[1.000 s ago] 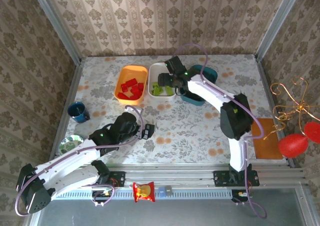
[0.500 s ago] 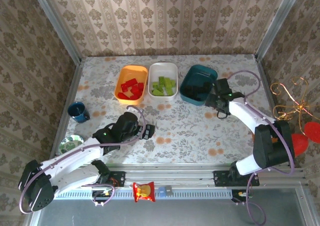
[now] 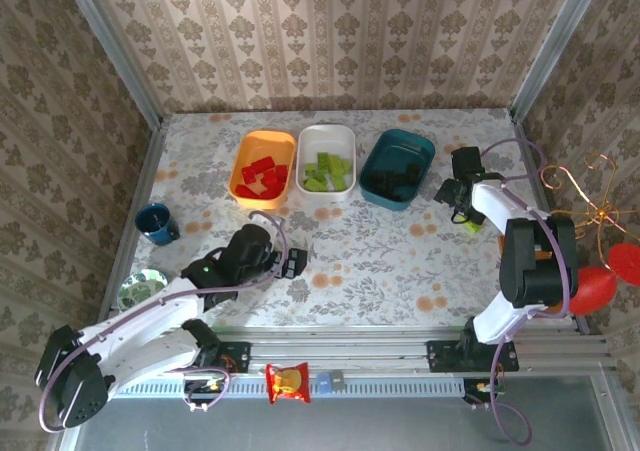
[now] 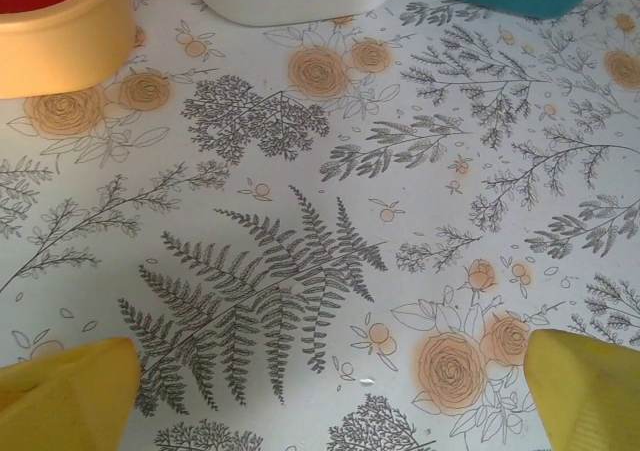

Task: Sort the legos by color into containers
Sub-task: Move the lego to the center of the table.

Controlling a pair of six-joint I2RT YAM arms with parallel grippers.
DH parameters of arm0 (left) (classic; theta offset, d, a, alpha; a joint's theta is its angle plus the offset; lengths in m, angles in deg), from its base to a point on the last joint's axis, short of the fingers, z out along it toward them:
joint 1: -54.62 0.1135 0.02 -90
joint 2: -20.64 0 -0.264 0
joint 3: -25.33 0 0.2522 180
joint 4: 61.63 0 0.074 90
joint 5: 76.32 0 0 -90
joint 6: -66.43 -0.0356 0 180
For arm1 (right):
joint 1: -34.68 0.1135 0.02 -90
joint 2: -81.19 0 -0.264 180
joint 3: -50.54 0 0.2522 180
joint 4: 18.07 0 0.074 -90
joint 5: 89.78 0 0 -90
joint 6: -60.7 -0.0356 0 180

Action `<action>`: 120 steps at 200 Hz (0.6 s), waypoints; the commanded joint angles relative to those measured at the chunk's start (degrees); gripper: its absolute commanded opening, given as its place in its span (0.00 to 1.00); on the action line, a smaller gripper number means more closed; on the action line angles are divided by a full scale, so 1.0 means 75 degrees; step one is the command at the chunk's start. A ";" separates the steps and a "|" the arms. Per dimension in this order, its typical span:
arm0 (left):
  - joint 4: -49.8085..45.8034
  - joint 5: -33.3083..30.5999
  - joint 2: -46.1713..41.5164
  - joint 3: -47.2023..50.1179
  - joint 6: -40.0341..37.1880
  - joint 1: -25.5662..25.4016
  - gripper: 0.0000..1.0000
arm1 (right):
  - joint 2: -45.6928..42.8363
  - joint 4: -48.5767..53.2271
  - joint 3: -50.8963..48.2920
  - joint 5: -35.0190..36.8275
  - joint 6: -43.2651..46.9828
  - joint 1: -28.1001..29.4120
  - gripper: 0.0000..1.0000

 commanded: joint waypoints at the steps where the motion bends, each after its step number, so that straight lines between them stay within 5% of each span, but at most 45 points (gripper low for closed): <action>1: -0.0151 0.0014 -0.0261 0.0101 -0.0048 0.0105 1.00 | 0.0380 0.0114 0.0240 0.0184 0.0030 -0.0198 0.84; 66: -0.0358 -0.0003 -0.0550 0.0089 -0.0120 0.0268 1.00 | 0.0846 -0.0005 0.0044 -0.1200 -0.0444 -0.0113 0.82; 120: -0.0270 0.0033 -0.0594 0.0120 -0.0097 0.0335 1.00 | -0.0343 -0.0330 -0.1422 -0.1726 -0.1498 0.0811 0.81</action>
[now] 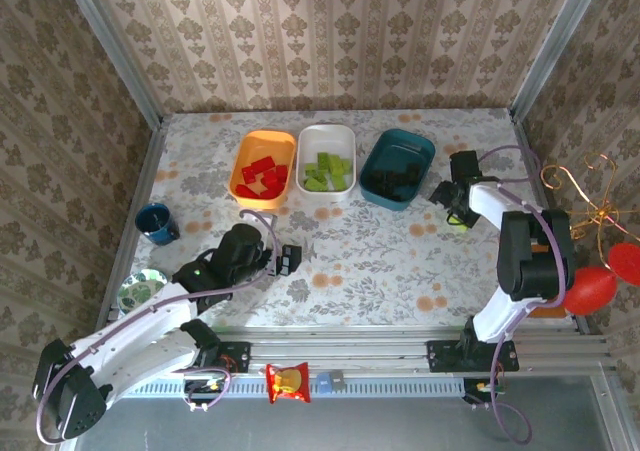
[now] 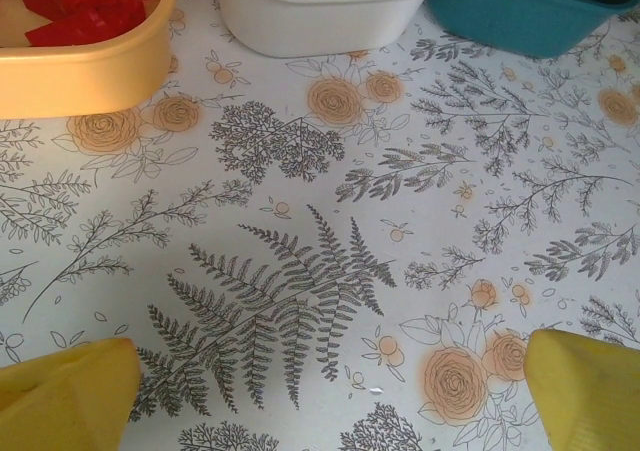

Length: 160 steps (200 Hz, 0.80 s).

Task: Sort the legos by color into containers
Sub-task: Move the lego to the center of the table.

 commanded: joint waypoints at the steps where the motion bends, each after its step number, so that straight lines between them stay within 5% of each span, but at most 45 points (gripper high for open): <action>1: -0.0099 0.0024 -0.0115 0.0114 -0.0093 0.0066 1.00 | -0.0421 0.0360 -0.0948 -0.0820 -0.0878 0.0649 0.81; 46: 0.0111 0.0170 -0.0046 0.0212 -0.0005 0.0105 1.00 | -0.1607 -0.0016 -0.2179 -0.0412 -0.1942 0.2876 0.81; 92: -0.0033 0.0130 -0.0085 0.0119 -0.0045 0.0119 1.00 | -0.0835 -0.0513 -0.0775 -0.0945 -0.1158 0.4988 0.83; 128: -0.0112 0.0106 -0.0259 0.0205 -0.0005 0.0127 1.00 | -0.1008 0.0128 -0.0069 -0.1391 0.0041 0.5327 0.86; 160: -0.0077 0.0117 -0.0293 0.0257 0.0037 0.0134 1.00 | -0.0766 0.2044 0.0633 -0.0201 0.1698 0.5330 0.87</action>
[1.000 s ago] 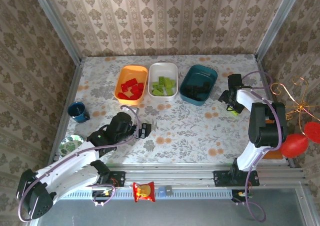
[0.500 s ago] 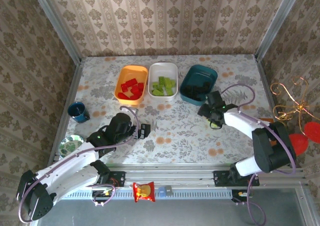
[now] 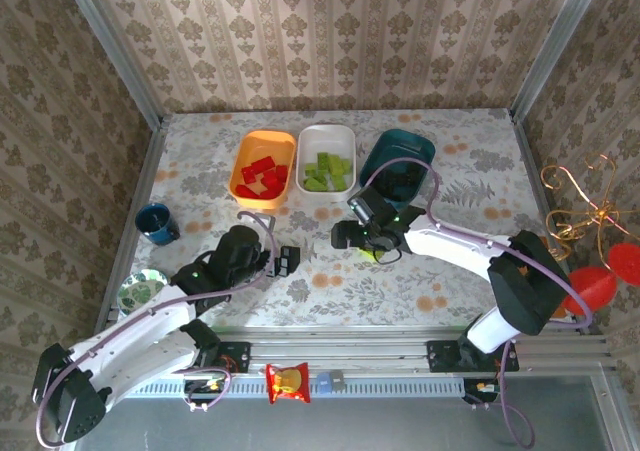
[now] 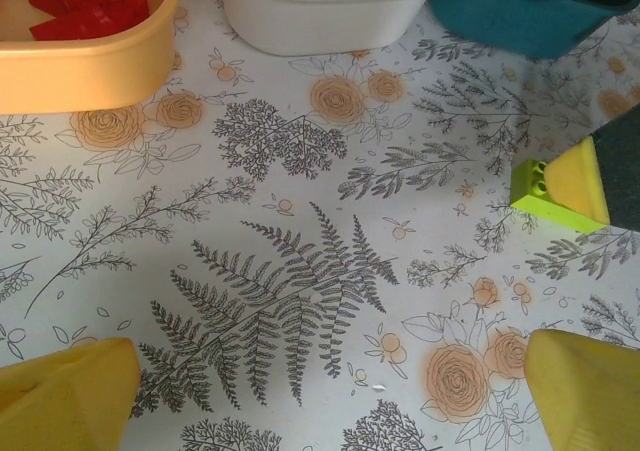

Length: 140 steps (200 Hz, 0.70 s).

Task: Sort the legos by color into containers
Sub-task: Pick up the lego from the center of the table.

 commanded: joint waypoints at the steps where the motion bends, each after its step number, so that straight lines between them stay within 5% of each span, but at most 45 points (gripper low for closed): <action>1: -0.0103 0.0053 -0.0090 0.0117 0.0034 0.0073 1.00 | 0.0147 0.1858 0.0557 0.0749 0.1577 -0.0039 0.87; 25: -0.0073 0.0087 0.0009 0.0071 0.0023 0.0070 1.00 | 0.0997 0.2970 0.1277 0.1617 0.2320 -0.0064 0.84; 100: -0.0152 0.0251 0.0040 0.0098 0.0252 0.0081 1.00 | 0.2060 0.2744 0.1623 0.0986 0.2941 -0.0398 0.77; 140: -0.0144 0.0252 0.0063 0.0046 0.0246 0.0093 1.00 | 0.2354 0.2389 0.1610 0.0413 0.2960 -0.0301 0.54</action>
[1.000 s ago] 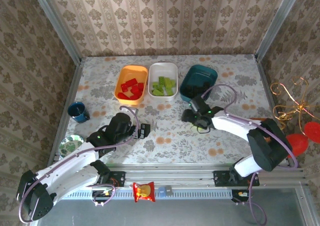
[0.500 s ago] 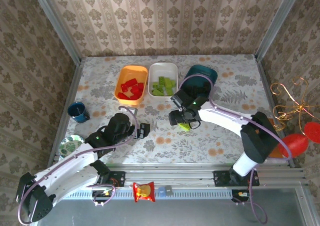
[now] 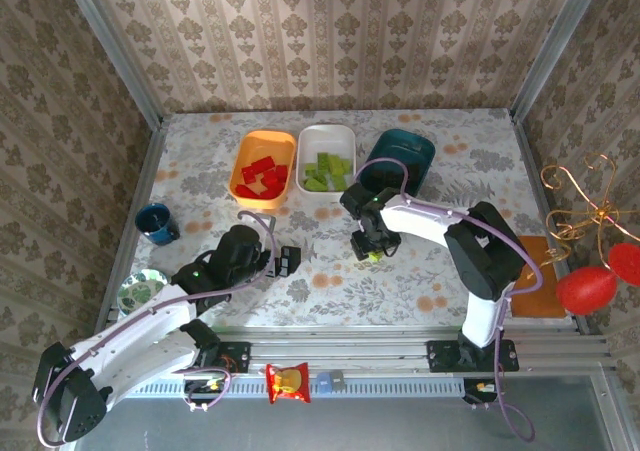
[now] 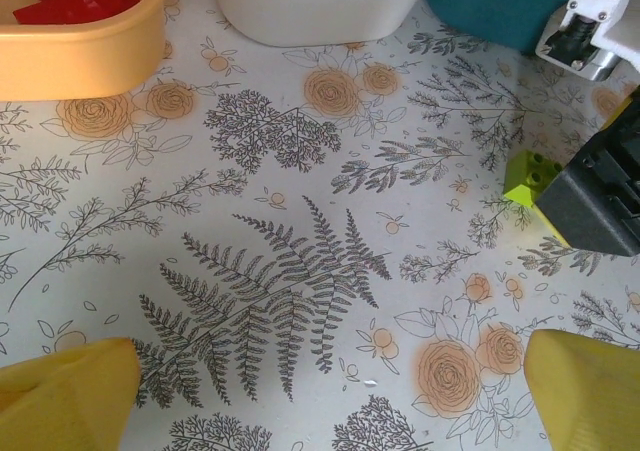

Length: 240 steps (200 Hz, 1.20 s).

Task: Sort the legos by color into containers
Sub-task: Pick up the lego from the center of the table, then place the lego in the container.

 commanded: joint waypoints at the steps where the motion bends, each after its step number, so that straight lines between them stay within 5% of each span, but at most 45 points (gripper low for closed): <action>1: -0.0138 0.0077 -0.0027 0.0040 0.0115 0.0049 1.00 | 0.0204 -0.0116 0.0189 -0.0478 0.0165 0.0076 0.54; 41: -0.0245 0.0055 0.0022 -0.0080 0.0073 0.0073 1.00 | -0.0150 -0.0641 0.0068 -0.1212 0.0163 0.0171 0.33; 88: -0.0595 -0.0391 -0.0238 -0.0303 -0.0059 0.0084 1.00 | -0.0954 -0.1415 0.1015 -0.1737 -0.0061 0.0117 0.29; 142: -0.0687 -0.0883 -0.0435 -0.0399 -0.0036 0.0087 1.00 | 0.1280 -0.1206 0.4357 -0.0978 -0.0368 -0.0458 0.31; 158: -0.0720 -0.1134 -0.0489 -0.0443 -0.0073 0.0085 1.00 | 0.2103 -0.0937 0.5443 -0.0771 -0.0379 -0.0642 0.40; 175: -0.0729 -0.1310 -0.0519 -0.0513 -0.0194 0.0085 1.00 | 0.2717 -0.0670 0.6472 -0.0673 -0.0237 -0.0673 0.73; 196: -0.0560 -0.1499 -0.0508 -0.0522 -0.0416 0.0085 1.00 | 0.2558 -0.0798 0.6661 -0.0535 -0.0138 -0.0605 0.87; 240: 0.0841 -0.2114 -0.0505 -0.0106 -0.0736 0.0165 1.00 | -0.0676 -0.3308 0.2608 -0.0005 -0.0385 -0.0520 0.93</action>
